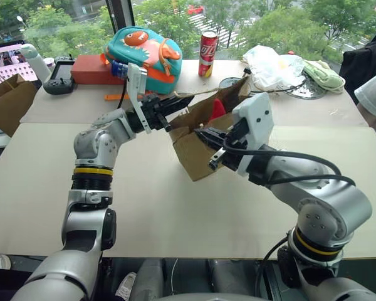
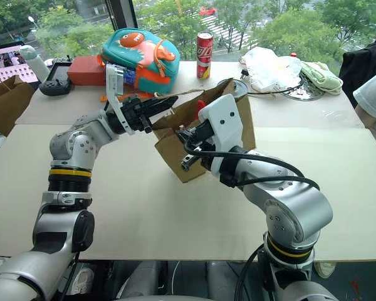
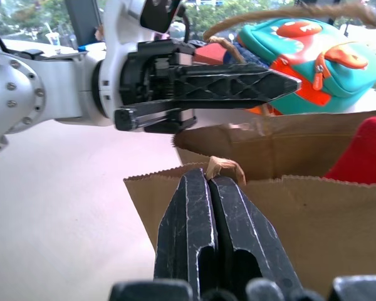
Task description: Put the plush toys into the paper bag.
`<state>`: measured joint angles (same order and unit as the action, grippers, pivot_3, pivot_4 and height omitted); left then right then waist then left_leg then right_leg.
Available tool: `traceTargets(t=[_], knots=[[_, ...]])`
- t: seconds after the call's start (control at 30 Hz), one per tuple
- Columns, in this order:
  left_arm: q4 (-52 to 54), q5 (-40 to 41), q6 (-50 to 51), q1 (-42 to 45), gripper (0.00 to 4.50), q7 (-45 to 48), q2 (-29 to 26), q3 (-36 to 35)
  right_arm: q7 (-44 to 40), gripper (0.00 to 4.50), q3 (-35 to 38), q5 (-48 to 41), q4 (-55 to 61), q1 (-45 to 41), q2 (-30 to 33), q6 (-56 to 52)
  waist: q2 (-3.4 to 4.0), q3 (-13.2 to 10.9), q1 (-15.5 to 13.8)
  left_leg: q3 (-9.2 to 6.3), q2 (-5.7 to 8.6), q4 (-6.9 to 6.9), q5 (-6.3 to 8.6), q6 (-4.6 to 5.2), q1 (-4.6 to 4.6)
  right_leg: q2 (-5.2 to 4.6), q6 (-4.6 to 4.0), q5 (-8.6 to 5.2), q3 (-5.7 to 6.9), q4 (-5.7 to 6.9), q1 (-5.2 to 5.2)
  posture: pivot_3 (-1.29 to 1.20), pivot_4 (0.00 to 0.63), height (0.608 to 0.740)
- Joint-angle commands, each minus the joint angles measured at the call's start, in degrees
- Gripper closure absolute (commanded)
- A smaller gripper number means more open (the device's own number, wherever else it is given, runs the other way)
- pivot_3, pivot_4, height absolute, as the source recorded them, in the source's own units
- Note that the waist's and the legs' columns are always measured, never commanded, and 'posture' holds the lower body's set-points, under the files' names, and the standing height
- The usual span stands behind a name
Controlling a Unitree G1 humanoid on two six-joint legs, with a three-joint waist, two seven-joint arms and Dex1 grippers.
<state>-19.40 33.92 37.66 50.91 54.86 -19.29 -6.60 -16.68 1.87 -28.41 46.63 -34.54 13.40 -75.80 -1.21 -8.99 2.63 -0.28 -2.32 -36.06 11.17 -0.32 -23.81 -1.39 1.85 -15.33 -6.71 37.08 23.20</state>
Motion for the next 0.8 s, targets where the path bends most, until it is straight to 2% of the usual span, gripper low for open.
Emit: traceTargets(t=[0.03, 0.27, 0.67, 0.7, 0.8], knots=[[2.64, -0.88, -0.71, -0.86, 4.50, 2.93, -0.92, 2.59, 1.12, 4.37, -1.01, -0.39, 0.21, 0.96, 0.58, -0.96, 0.00, 0.00, 0.00, 0.00, 0.01, 0.01, 0.00, 0.00, 0.00, 0.00, 0.00, 0.00, -0.01, 0.00, 0.00, 0.00, 0.150, 0.733], [2.39, -2.41, -1.98, 0.17, 4.50, 5.65, -1.39, 5.27, 2.22, 4.37, -1.86, -0.09, -0.89, 2.62, 2.08, -2.79, 0.00, 0.00, 0.01, 0.01, 0.01, 0.02, 0.00, 0.00, 0.00, 0.00, 0.00, 0.00, -0.01, -0.02, 0.00, 0.00, 0.150, 0.733], [0.77, -3.73, -2.55, 1.53, 4.50, 6.57, -1.36, 5.83, 2.33, 4.37, 1.88, 0.02, -1.80, 2.37, 6.20, -3.99, 0.00, 0.00, -0.06, 0.02, 0.01, 0.02, 0.00, 0.00, -0.01, 0.00, 0.00, 0.00, -0.02, -0.05, 0.00, 0.00, 0.150, 0.733], [0.67, -3.63, -2.39, 1.63, 3.90, 6.53, -1.30, 5.75, 2.34, 3.85, 2.27, 0.15, -1.85, 2.28, 6.62, -3.86, 0.00, 0.00, -0.06, 0.02, 0.01, 0.02, 0.00, 0.00, -0.01, 0.00, 0.00, 0.00, -0.02, -0.05, 0.00, 0.00, 0.150, 0.733], [0.85, -2.72, -1.02, 1.94, 2.92, 6.79, -1.34, 5.41, 1.84, 2.99, 4.45, -0.29, -1.56, 1.68, 7.86, -3.87, 0.00, 0.00, -0.02, 0.02, 0.01, 0.02, 0.00, 0.00, -0.01, 0.00, 0.00, 0.00, -0.03, -0.06, 0.00, 0.00, 0.150, 0.733]])
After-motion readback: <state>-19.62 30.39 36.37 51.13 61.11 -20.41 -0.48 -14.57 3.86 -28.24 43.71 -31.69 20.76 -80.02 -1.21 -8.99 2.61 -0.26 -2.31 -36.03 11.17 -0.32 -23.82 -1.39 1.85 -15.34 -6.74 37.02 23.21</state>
